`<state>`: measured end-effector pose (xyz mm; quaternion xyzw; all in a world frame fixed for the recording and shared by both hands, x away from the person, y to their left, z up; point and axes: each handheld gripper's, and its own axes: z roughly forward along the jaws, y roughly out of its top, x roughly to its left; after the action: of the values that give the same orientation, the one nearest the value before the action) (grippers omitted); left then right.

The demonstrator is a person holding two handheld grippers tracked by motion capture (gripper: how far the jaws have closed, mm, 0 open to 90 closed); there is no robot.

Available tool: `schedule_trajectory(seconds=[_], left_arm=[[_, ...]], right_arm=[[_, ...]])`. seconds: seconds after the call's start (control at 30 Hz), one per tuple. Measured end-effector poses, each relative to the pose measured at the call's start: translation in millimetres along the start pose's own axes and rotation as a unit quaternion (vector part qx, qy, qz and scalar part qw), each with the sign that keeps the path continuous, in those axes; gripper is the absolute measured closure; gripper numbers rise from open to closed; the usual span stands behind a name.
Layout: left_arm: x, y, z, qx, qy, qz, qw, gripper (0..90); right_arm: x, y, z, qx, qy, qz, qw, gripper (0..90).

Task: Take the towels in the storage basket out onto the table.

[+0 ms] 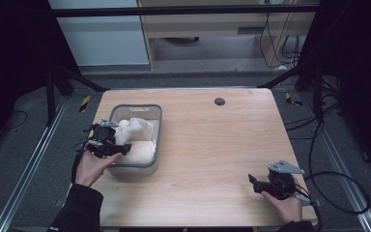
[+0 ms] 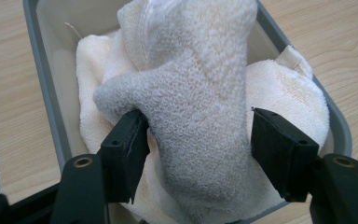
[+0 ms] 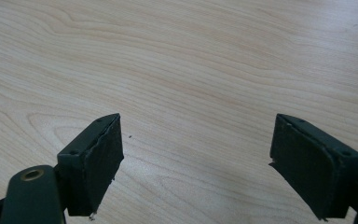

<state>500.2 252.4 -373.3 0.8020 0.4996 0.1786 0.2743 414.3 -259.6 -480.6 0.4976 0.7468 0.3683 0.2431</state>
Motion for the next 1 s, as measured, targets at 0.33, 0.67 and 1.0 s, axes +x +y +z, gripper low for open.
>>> schedule_trajectory(seconds=[0.33, 0.67, 1.0], left_arm=[[2.4, -1.3, 5.6, 0.004, -0.007, -0.016, 0.9998, 51.8], [-1.6, 3.1, 2.0, -0.002, -0.003, -0.010, 0.9999, 64.8], [-1.6, 10.0, -10.4, -0.016, -0.003, -0.003, 0.9999, 67.1]], right_arm=[[0.1, -0.2, 0.7, 0.001, 0.000, -0.004, 1.0000, 16.7], [0.4, -0.2, 0.7, 0.003, 0.002, -0.002, 1.0000, 16.7], [0.3, 0.0, 0.4, 0.004, 0.002, -0.001, 1.0000, 16.7]])
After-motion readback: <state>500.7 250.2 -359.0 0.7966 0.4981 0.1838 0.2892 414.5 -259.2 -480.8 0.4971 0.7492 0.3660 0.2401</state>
